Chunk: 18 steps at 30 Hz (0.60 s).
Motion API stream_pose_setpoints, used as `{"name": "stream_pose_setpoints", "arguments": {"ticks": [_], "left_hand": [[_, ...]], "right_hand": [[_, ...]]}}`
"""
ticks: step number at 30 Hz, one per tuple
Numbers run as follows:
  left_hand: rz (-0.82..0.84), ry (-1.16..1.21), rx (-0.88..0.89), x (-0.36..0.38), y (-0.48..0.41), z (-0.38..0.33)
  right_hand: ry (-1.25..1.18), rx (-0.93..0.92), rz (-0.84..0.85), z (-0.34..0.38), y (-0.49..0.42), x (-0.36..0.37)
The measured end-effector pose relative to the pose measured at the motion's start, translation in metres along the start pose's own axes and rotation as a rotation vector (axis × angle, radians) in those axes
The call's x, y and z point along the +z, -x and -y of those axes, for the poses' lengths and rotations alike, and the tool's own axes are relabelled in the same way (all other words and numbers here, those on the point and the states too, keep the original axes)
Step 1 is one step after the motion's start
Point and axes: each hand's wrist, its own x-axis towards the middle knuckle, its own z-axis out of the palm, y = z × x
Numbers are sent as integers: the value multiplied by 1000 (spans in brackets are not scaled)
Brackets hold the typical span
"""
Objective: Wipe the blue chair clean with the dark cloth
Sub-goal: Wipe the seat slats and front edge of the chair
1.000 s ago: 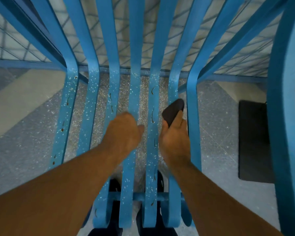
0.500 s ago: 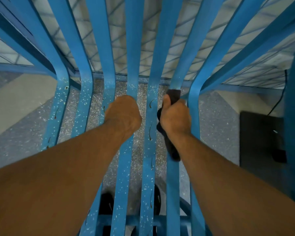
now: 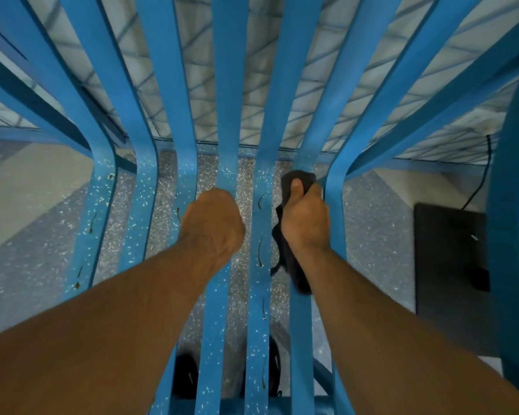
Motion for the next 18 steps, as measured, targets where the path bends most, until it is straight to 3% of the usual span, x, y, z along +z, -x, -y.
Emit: {"name": "stream_pose_setpoints", "arguments": {"ticks": [10, 18], "left_hand": [[-67, 20, -21, 6, -1, 3], [-71, -7, -53, 6, 1, -2]], "right_hand": [[-231, -239, -151, 16, -24, -2], [-510, -461, -495, 82, -45, -31]]}}
